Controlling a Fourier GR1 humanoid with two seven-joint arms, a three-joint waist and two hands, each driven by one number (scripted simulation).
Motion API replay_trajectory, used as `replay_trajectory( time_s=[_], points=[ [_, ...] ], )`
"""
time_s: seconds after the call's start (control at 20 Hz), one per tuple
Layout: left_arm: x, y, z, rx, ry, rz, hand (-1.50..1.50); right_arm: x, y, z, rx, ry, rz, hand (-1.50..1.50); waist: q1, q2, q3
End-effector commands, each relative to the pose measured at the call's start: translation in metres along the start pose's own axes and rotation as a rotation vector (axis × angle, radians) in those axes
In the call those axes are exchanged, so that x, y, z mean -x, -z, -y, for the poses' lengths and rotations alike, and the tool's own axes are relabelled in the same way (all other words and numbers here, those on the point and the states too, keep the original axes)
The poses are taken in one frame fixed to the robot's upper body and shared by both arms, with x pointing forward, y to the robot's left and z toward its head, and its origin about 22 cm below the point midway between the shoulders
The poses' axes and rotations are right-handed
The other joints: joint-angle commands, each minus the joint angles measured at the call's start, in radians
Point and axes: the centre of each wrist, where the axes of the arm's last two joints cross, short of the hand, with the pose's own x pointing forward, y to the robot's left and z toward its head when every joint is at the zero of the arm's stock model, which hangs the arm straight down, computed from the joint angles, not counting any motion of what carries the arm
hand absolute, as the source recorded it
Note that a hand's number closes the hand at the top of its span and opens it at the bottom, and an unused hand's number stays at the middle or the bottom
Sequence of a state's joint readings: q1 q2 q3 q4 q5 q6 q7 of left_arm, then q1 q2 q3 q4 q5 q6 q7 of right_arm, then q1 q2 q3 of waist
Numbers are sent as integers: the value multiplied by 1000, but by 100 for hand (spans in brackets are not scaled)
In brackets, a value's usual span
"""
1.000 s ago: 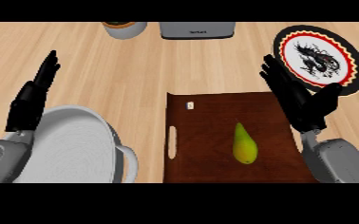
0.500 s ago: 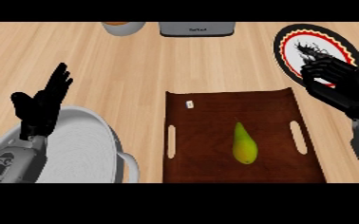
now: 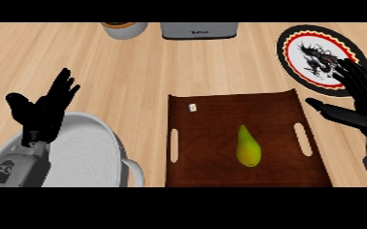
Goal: Pick the pear from the tray and place it in the plate
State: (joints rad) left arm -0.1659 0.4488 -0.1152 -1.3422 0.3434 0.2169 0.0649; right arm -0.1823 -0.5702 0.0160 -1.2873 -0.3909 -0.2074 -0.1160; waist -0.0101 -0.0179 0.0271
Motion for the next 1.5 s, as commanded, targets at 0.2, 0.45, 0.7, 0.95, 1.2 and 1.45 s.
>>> replay_trajectory(
  time_s=[0.2,0.45,0.7,0.95,1.2,1.45],
  points=[
    [45,-31,58,166,-102,-201,0,-11,-8,25,-337,-314,-146,-150,11,21,-31],
    [37,-24,48,149,-81,-208,0,-43,-2,13,-508,-436,-182,-150,5,16,-31],
    [42,-32,58,157,-100,-210,0,-55,-4,-14,-553,-501,-228,-150,15,15,-30],
    [50,-35,71,178,-100,-206,0,-62,-5,-43,-584,-535,-259,-150,15,21,-31],
    [44,-38,61,162,-99,-220,0,-52,-15,-57,-584,-590,-323,-150,17,16,-29],
    [43,-34,65,153,-82,-211,0,-55,-24,-93,-666,-570,-370,-150,19,20,-29]
  ],
)
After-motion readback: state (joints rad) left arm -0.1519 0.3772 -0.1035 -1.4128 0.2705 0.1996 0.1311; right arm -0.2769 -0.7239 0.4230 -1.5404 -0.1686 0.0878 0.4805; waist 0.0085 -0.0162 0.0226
